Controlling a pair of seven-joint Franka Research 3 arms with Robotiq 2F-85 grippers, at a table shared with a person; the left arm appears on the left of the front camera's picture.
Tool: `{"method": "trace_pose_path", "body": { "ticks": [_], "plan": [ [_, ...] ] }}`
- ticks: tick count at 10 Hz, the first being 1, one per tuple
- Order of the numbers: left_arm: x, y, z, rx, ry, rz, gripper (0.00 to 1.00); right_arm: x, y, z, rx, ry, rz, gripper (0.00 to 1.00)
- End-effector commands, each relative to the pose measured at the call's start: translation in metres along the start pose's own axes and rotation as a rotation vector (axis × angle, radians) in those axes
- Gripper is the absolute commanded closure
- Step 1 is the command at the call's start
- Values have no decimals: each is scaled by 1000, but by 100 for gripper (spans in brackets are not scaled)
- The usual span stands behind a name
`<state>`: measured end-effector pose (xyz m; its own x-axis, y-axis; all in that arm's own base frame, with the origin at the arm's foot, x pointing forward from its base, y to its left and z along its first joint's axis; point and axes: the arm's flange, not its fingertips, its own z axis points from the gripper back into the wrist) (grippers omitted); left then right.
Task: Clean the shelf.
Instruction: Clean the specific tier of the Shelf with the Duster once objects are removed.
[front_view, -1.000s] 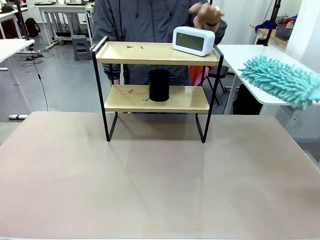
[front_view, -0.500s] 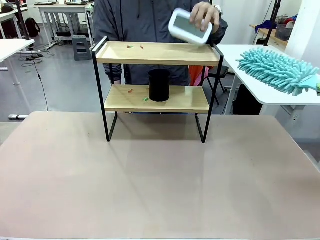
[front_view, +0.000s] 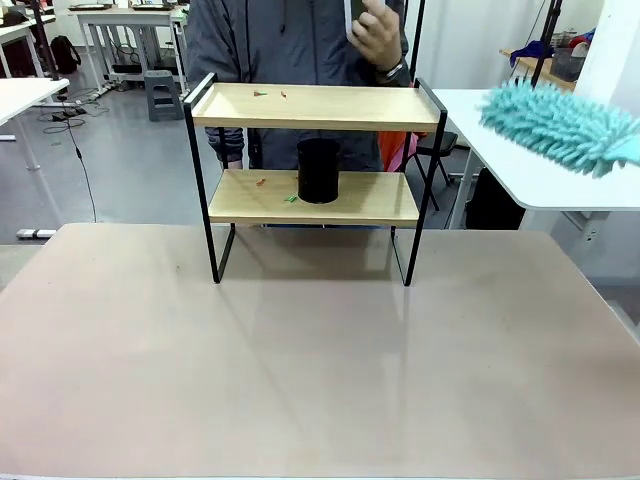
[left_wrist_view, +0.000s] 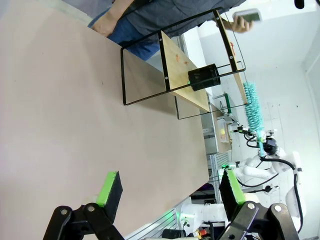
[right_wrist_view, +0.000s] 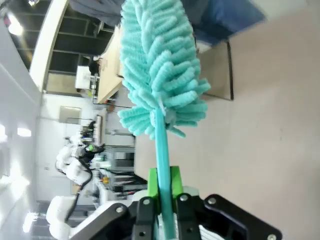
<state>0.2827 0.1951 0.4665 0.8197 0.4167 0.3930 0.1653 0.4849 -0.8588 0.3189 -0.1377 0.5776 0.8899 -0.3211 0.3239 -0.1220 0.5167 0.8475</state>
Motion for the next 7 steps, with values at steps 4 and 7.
{"method": "trace_pose_path", "body": {
  "ticks": [4,7],
  "plan": [
    [1,-2,-1,-15,-10,-21,0,-19,215,-57,-325,18,536,88],
    [1,-2,-1,-15,-10,-21,0,-51,228,-146,-428,92,654,88]
  ]
}}
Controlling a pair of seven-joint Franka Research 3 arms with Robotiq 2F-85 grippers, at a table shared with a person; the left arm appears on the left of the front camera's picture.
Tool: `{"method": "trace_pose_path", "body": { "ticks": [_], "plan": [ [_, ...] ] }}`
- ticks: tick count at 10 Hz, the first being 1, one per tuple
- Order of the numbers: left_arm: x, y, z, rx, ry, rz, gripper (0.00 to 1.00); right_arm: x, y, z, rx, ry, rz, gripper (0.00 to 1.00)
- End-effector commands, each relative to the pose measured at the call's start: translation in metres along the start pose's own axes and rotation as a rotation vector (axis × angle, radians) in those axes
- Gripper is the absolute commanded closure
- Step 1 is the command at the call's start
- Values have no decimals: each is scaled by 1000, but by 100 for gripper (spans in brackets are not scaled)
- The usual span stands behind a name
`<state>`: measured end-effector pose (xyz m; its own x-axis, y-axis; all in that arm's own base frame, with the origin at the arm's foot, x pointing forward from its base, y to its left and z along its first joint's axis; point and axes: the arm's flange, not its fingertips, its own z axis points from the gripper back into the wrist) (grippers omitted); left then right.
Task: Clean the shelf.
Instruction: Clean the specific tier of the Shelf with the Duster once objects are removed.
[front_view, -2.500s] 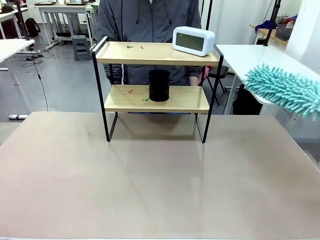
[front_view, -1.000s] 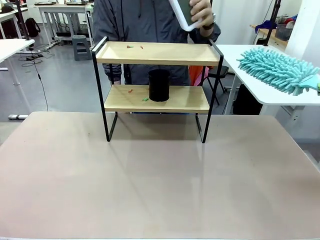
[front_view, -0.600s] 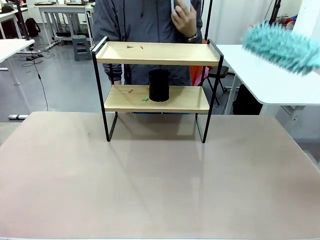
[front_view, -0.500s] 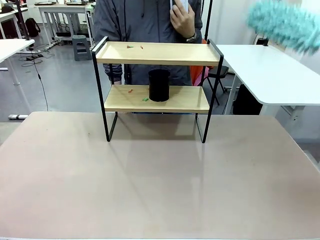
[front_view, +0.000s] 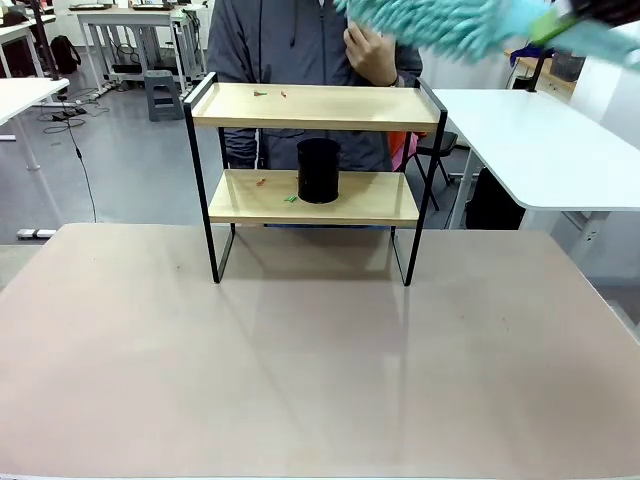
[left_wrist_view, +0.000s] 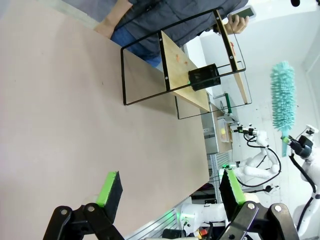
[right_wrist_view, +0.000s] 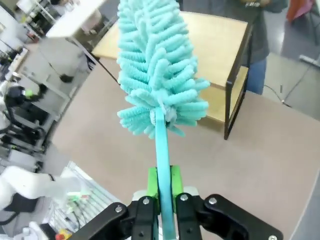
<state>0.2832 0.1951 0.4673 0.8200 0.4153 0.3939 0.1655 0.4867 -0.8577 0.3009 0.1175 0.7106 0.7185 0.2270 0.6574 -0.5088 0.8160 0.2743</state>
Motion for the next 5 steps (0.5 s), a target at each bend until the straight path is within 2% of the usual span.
{"method": "trace_pose_path", "body": {
  "ticks": [1,2,4,5],
  "plan": [
    [0,-1,-1,-17,-11,-20,0,-23,-17,-25,-51,-9,-33,88],
    [0,-1,-1,-17,-11,-20,0,0,0,0,0,0,0,88],
    [0,-1,-1,-17,-11,-20,0,0,0,0,0,0,0,88],
    [0,-1,-1,-17,-11,-20,0,-9,-3,-23,-16,21,19,88]
  ]
}}
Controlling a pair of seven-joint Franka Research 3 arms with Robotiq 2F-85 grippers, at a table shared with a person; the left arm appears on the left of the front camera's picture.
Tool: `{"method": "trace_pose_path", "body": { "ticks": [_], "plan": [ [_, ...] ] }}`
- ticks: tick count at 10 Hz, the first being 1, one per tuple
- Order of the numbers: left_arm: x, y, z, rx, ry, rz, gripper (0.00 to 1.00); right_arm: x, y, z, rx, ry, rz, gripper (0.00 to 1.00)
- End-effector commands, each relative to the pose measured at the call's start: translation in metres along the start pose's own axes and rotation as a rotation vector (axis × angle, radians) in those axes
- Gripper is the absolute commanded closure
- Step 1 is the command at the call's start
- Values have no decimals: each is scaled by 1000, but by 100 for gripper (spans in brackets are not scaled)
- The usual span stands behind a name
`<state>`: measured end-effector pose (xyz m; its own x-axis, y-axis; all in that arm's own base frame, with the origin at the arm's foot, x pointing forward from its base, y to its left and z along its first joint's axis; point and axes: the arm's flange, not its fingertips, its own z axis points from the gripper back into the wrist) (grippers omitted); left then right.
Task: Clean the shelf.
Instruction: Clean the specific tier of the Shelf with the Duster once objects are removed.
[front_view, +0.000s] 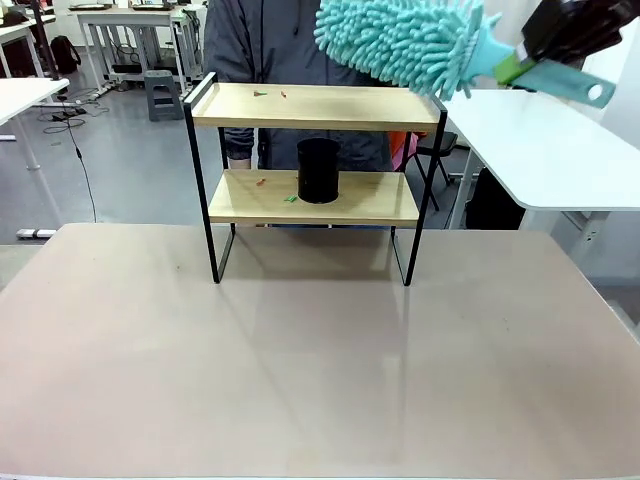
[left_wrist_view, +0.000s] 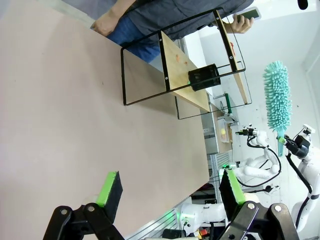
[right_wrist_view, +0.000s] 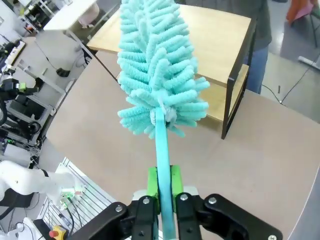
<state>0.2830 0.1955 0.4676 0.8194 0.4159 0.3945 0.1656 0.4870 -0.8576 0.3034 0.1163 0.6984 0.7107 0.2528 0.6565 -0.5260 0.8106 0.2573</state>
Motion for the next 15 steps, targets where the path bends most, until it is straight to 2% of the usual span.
{"method": "trace_pose_path", "body": {
  "ticks": [1,4,6,8,12,15],
  "plan": [
    [0,-1,-2,-17,-10,-19,0,25,12,-34,-80,32,-27,88],
    [0,-1,-2,-17,-10,-19,0,87,29,-79,-141,63,-44,88],
    [0,-1,-2,-17,-10,-19,0,106,25,-113,-244,55,-122,88],
    [0,-1,-2,-17,-10,-19,0,110,28,-131,-294,68,-128,88],
    [0,-1,-2,-17,-10,-19,0,117,37,-156,-204,112,-74,88],
    [0,-1,-2,-17,-10,-19,0,121,45,-165,47,255,3,88]
  ]
}}
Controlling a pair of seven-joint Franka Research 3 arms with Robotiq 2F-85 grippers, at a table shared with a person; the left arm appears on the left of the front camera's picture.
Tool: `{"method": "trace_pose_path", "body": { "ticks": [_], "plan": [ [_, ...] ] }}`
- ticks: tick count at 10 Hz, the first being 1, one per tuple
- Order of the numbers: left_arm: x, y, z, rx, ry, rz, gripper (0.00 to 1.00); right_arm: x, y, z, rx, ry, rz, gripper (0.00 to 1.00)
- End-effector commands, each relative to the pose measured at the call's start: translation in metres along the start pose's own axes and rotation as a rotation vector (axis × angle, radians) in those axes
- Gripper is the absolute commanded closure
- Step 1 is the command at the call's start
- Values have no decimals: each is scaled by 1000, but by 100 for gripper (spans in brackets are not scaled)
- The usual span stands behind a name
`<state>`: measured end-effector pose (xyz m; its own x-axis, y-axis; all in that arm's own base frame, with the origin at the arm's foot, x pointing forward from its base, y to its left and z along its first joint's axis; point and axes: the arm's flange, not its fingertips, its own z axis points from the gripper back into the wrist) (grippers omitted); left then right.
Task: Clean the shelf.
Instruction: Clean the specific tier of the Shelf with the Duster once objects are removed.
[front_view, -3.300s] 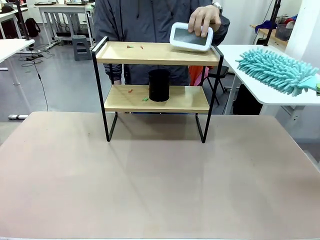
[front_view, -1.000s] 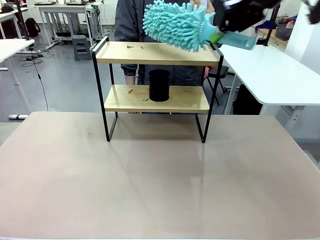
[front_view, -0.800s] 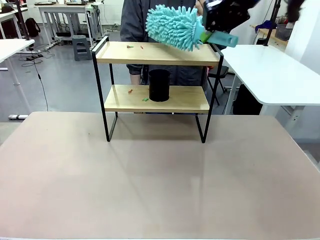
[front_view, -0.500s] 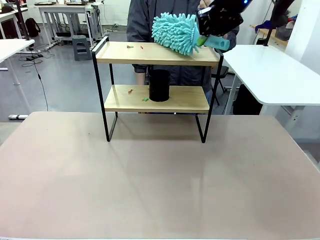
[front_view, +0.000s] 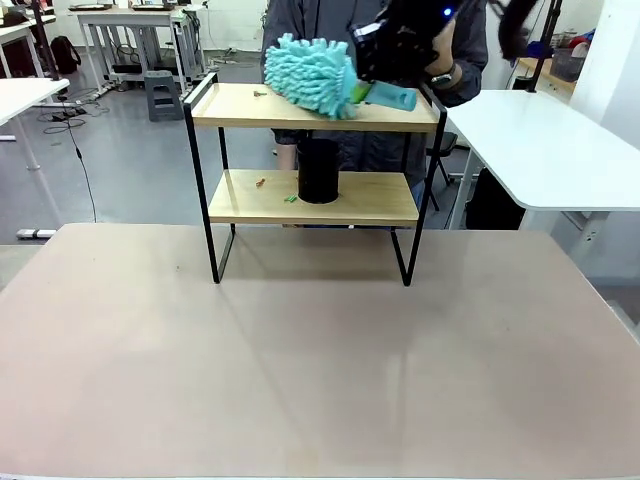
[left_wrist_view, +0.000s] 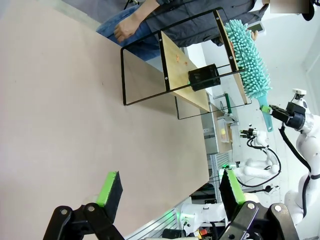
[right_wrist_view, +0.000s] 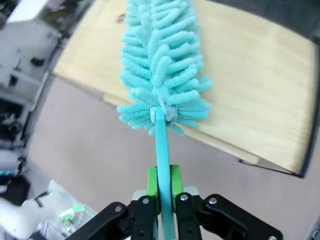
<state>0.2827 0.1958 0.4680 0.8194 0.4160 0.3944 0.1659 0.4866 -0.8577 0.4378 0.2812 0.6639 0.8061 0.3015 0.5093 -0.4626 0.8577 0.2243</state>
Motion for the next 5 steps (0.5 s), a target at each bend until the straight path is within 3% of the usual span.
{"method": "trace_pose_path", "body": {
  "ticks": [1,3,5],
  "plan": [
    [0,-1,-2,-17,-10,-20,0,3,-15,12,160,162,98,88],
    [0,-1,-2,-17,-10,-20,0,-9,-37,27,255,259,204,88],
    [0,-1,-2,-17,-10,-20,0,-42,-63,61,320,348,329,88]
  ]
}}
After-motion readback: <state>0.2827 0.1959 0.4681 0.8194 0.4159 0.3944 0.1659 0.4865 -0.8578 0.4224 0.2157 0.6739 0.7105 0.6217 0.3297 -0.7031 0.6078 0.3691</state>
